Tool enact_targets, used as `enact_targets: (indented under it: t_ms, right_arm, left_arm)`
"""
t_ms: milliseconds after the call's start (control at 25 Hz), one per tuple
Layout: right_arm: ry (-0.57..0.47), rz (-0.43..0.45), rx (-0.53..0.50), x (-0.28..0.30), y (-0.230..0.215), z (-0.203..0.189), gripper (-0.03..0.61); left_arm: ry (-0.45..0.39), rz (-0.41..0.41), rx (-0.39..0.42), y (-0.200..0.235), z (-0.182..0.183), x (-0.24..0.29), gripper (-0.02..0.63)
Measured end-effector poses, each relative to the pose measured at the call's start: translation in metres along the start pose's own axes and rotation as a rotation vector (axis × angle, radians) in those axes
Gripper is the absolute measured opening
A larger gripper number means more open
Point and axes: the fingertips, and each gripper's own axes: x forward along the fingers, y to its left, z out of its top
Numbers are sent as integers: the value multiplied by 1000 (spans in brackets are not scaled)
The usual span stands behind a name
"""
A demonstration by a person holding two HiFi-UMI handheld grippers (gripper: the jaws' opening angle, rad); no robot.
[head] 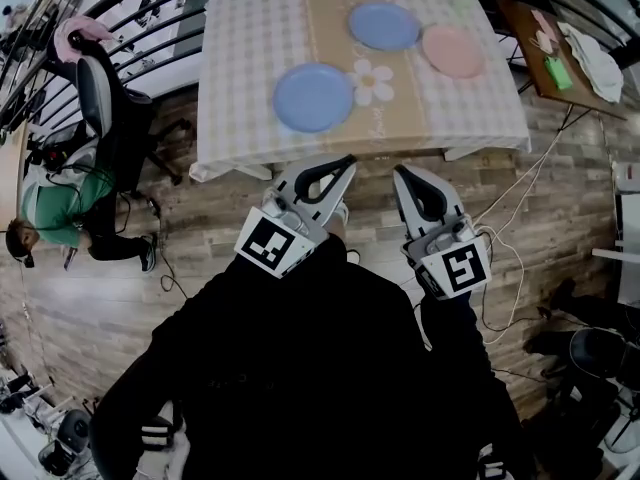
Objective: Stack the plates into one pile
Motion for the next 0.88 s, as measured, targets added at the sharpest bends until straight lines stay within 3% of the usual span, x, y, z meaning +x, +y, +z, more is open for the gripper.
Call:
enact_targets:
  t_ms: [480,880]
  right_arm:
    - [55,1,0,93,-112,-8,6]
    - [112,-17,16,175,-184,-19,6]
  left_arm:
    - [11,-14,-37,100,-9,108,21]
    - [28,-26,-62,186,-15,169,21]
